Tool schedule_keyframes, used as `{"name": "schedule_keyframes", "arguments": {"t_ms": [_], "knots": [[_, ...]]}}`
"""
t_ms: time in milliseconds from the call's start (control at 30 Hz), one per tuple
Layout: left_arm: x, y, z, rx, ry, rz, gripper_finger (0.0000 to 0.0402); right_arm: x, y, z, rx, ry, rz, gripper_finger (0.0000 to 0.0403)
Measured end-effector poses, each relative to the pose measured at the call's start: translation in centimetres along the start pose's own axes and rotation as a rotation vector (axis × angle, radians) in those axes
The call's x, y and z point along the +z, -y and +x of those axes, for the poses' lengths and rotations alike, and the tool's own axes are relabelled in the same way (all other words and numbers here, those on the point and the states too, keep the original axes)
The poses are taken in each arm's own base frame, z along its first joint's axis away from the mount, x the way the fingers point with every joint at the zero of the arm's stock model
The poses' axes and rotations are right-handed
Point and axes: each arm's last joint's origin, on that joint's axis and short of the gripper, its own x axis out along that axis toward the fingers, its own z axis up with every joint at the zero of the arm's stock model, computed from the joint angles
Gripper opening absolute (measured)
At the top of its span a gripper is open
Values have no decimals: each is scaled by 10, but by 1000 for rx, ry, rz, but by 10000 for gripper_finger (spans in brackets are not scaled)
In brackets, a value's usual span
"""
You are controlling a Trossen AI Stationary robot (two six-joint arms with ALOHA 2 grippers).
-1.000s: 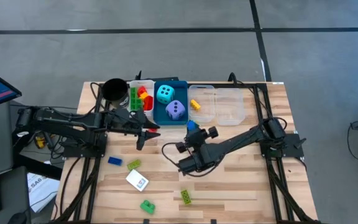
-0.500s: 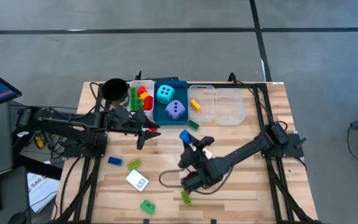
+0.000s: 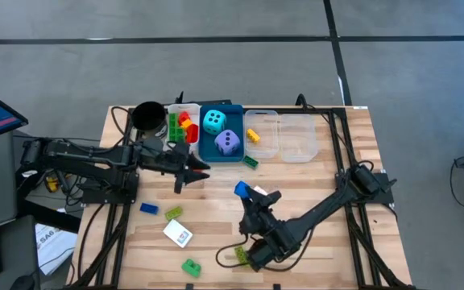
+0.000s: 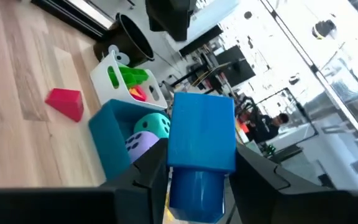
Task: Pick & Place Toys
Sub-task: Put the large blue game piece into the white bin
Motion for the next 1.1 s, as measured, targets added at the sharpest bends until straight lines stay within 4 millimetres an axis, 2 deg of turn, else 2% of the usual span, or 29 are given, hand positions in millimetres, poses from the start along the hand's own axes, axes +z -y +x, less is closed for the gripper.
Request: {"name": "schedule_keyframes", "arguments": {"t_ms": [100, 233, 433, 633, 1100], "knots": [[2, 4, 0, -98, -11, -28, 167, 2, -1, -3, 8, 7, -25, 133], [2, 8, 0, -146, -12, -56, 167, 8, -5, 0, 64, -8, -54, 133], [-3, 9, 4, -143, -51, -62, 167, 32, -9, 19, 158, 12, -75, 138], [-12, 3, 16, -114, -102, -72, 167, 54, -5, 36, 220, 93, -60, 131], [-18, 1, 22, -103, -133, -75, 159, 58, -4, 48, 252, 113, -28, 135]]}}
